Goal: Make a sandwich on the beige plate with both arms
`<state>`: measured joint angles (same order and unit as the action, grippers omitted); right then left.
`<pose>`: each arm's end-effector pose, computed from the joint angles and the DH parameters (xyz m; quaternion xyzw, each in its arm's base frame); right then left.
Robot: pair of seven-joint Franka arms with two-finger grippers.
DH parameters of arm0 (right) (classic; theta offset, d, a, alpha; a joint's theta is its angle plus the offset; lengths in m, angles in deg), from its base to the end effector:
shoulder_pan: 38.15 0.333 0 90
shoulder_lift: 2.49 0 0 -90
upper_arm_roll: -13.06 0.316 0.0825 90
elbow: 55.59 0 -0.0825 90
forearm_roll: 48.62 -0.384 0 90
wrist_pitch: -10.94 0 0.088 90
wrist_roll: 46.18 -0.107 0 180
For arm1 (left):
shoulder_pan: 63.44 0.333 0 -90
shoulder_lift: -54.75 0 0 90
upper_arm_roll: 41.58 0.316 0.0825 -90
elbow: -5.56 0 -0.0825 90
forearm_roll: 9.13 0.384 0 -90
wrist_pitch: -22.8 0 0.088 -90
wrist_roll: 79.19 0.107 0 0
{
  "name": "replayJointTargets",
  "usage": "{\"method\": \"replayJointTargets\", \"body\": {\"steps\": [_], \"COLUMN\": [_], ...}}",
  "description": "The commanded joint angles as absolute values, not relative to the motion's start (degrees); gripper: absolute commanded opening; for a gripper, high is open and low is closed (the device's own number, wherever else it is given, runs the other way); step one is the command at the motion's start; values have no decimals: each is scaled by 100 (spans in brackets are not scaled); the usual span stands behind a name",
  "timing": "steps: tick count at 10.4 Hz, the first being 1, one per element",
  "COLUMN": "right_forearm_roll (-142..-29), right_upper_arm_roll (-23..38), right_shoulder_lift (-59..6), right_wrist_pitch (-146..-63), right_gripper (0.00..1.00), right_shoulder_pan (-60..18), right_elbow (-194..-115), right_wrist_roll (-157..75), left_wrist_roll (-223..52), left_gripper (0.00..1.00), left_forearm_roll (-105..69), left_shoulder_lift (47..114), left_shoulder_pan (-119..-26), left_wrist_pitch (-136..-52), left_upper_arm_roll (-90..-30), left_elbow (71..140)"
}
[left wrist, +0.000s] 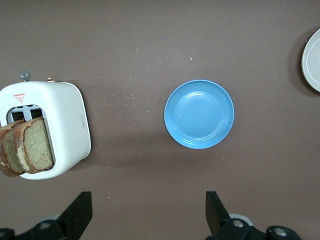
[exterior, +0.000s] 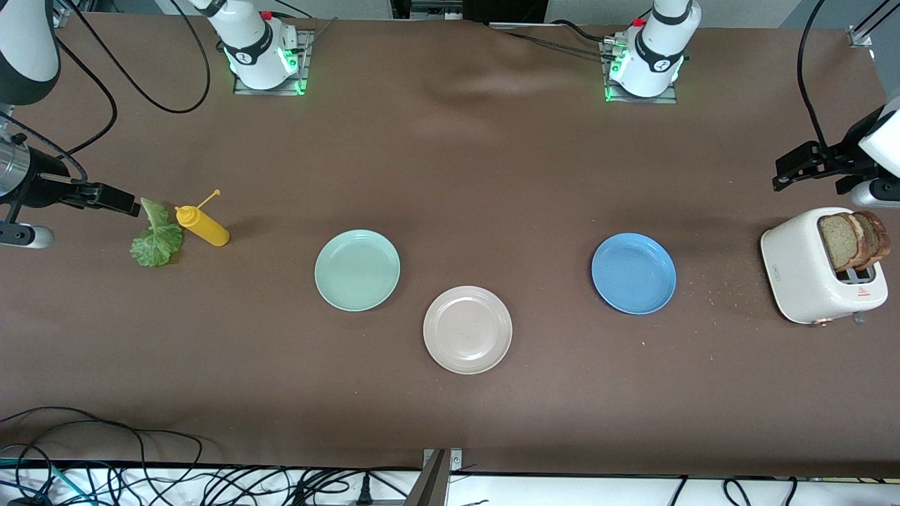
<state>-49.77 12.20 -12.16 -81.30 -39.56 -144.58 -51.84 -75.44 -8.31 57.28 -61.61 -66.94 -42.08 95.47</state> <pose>0.6016 -0.0211 0.5382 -0.9959 0.0700 0.0562 0.0071 0.5662 0.0148 0.6001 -0.9995 0.0212 0.0238 0.0059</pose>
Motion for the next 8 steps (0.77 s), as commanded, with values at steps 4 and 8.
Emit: {"method": "replayJointTargets", "body": {"steps": [4,8], "right_forearm_roll": [-5012,-4985], "right_upper_arm_roll": [1253,1253], "right_shoulder_lift": [-1277,-1286], "right_wrist_pitch": [-8072,-8082], "right_gripper": [100,100], "right_shoulder_pan": [-4008,-4008], "right_elbow": [-14339,-14330], "right_wrist_roll": [-5189,-5189], "left_wrist_roll": [-7436,-7436], "left_gripper": [100,100], "left_forearm_roll": [-825,-825], "left_shoulder_lift": [5791,5791], "left_shoulder_pan": [-6186,-6186], "left_wrist_pitch": [-6580,-6580], "left_upper_arm_roll": [-4202,-4202], "left_elbow": [9372,9372]}}
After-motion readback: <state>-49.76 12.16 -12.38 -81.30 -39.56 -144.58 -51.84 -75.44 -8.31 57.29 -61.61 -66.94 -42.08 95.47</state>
